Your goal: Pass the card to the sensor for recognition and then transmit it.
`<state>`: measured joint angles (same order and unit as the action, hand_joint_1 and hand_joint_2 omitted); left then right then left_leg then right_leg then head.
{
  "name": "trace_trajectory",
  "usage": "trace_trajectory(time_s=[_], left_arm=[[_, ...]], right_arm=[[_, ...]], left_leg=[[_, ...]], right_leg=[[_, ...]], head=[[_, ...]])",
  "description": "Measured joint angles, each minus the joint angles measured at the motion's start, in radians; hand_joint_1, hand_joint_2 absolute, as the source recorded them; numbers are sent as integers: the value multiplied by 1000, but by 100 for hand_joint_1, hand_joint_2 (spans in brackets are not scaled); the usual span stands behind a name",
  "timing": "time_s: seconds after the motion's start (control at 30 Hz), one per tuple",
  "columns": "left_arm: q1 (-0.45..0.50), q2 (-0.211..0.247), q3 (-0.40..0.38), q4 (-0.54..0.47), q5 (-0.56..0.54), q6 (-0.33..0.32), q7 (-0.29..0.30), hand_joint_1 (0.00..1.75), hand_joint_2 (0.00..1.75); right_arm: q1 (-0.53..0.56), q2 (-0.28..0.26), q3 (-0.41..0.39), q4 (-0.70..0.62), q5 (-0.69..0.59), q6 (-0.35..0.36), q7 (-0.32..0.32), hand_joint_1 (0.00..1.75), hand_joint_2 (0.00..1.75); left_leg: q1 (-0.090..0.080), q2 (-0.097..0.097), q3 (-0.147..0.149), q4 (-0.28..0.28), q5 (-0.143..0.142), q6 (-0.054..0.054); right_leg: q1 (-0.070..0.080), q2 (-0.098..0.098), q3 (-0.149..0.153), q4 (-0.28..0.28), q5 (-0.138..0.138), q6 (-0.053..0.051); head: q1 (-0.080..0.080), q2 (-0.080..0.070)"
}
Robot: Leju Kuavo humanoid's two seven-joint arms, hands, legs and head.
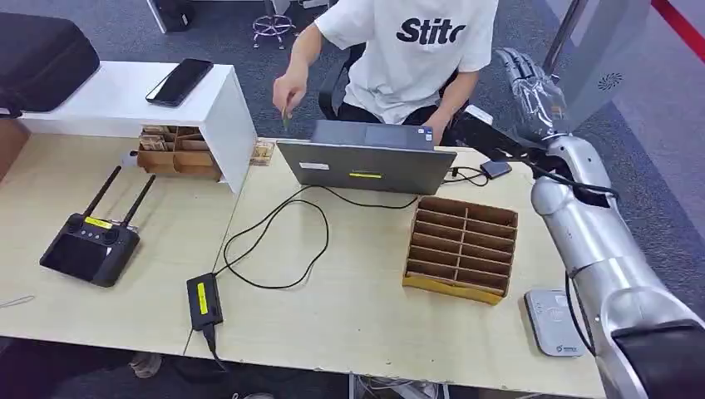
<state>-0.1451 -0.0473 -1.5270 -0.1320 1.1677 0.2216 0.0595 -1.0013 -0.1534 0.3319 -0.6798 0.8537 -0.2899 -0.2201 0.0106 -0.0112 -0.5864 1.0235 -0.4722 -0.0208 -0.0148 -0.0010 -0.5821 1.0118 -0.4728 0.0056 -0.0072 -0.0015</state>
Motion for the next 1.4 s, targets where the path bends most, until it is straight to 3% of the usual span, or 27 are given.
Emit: trace_trajectory(time_s=[0.27, 0.6, 0.9, 1.1, 1.27, 1.4], left_arm=[[6, 0, 0, 0, 22, 9, -8, 0, 0], [15, -4, 0, 0, 59, 18, -10, 0, 0], [19, -6, 0, 0, 90, 26, -15, 0, 0], [19, -6, 0, 0, 97, 27, -17, 0, 0], [22, -7, 2, 0, 118, 30, -24, 0, 0], [22, -7, 3, 0, 124, 30, -24, 0, 0]], right_arm=[[96, -6, 1, -159, 6, -38, -19, 0, 175], [350, -89, -23, -520, -15, -108, -32, 0, 175], [611, -159, -137, -809, -16, -172, -65, 0, 175], [665, -168, -176, -876, -14, -178, -74, 0, 175], [808, -168, -248, -979, -26, -263, -98, 0, 175], [899, -168, -299, -1044, -34, -276, -118, 0, 175]], left_leg=[[0, 0, 0, 0, 0, 0], [0, -1, 0, 0, -1, 0], [0, 0, -1, 0, -2, 2], [0, 0, 0, 0, -2, 2], [0, -2, -1, 0, -2, 2], [0, 0, -1, 0, -5, 2]], right_leg=[[0, 0, 0, 0, 0, 0], [0, -1, 0, -1, -1, 1], [0, 0, 0, -2, -1, 1], [0, 0, 0, -2, -1, 1], [0, -3, 1, -2, -2, 1], [0, -1, 1, -2, -3, 1]], head=[[0, 0], [0, 0], [0, 0], [0, 0], [0, 0], [0, 0]])
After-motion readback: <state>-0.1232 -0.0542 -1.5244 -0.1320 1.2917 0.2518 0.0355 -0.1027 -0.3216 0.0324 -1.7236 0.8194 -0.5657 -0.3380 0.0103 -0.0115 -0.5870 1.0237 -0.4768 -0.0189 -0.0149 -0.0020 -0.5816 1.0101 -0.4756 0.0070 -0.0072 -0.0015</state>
